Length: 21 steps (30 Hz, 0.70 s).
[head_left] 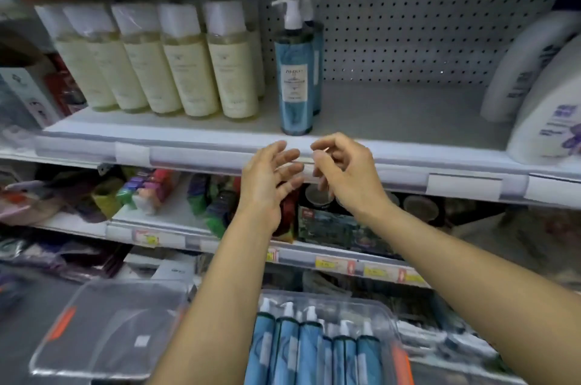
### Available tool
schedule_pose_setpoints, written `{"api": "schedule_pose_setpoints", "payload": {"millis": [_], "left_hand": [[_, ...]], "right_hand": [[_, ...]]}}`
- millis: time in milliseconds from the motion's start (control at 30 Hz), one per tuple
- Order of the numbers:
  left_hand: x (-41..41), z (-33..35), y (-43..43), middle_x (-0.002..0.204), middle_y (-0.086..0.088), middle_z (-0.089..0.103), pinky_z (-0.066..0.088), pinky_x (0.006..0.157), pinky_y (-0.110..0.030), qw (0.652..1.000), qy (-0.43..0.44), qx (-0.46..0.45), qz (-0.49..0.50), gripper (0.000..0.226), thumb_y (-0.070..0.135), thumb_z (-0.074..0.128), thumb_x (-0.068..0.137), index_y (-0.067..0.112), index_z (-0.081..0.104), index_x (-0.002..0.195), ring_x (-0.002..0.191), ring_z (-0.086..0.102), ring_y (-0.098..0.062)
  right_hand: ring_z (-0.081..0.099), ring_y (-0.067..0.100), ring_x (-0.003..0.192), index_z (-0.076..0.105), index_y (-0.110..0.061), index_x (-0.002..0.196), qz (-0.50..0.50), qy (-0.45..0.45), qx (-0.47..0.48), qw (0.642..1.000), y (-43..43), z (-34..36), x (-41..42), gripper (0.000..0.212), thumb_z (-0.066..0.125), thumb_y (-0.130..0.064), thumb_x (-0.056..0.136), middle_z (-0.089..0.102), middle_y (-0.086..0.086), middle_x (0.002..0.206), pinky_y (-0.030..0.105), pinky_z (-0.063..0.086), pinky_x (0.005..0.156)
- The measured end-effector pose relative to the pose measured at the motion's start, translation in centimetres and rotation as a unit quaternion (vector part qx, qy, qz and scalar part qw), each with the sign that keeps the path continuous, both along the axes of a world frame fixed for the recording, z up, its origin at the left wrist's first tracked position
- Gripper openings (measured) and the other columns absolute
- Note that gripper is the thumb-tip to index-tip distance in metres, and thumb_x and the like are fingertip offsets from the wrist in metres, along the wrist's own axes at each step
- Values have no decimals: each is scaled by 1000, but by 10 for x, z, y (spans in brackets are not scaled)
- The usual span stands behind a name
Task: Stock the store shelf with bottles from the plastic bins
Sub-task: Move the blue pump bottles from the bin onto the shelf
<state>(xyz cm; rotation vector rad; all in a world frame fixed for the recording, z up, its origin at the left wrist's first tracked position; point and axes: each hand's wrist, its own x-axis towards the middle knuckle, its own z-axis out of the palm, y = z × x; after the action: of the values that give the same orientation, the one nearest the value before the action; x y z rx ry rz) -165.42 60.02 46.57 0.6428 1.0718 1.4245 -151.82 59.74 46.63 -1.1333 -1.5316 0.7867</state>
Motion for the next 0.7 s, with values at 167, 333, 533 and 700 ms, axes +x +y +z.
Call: {"api": "schedule_pose_setpoints", "payload": {"millis": [167,333,533,700], "left_hand": [[-5,-63,-33,93,-5,71,54,71,-32,996,33,-88,5,16,23,51,101,14,64,106,76,65,-19],[-23,-140,-54,96,-4,70,55,70,-32,974,68,-214,-1,20,26,50,102,13,62,111,83,65,-19],[-42,-225,-72,98,-7,65,50,71,-31,937,121,-326,-18,13,19,50,103,12,60,100,79,59,-18],[-43,-290,-77,81,-8,56,47,67,-31,908,208,-352,-91,24,10,48,99,16,60,80,71,52,-21]], "right_hand": [[56,21,47,62,-7,98,57,3,-100,993,-27,-62,2,8,55,-10,98,63,21,70,25,42,41],[59,22,49,60,-13,95,86,-32,-243,966,-38,-142,2,6,55,-12,99,63,9,66,27,45,40],[58,23,61,54,-11,104,74,-69,-429,898,-48,-244,-11,11,60,-15,97,58,8,78,29,47,46],[51,21,71,46,-8,125,56,-119,-553,823,-70,-320,-12,40,65,-26,95,51,14,103,35,47,62]]}}
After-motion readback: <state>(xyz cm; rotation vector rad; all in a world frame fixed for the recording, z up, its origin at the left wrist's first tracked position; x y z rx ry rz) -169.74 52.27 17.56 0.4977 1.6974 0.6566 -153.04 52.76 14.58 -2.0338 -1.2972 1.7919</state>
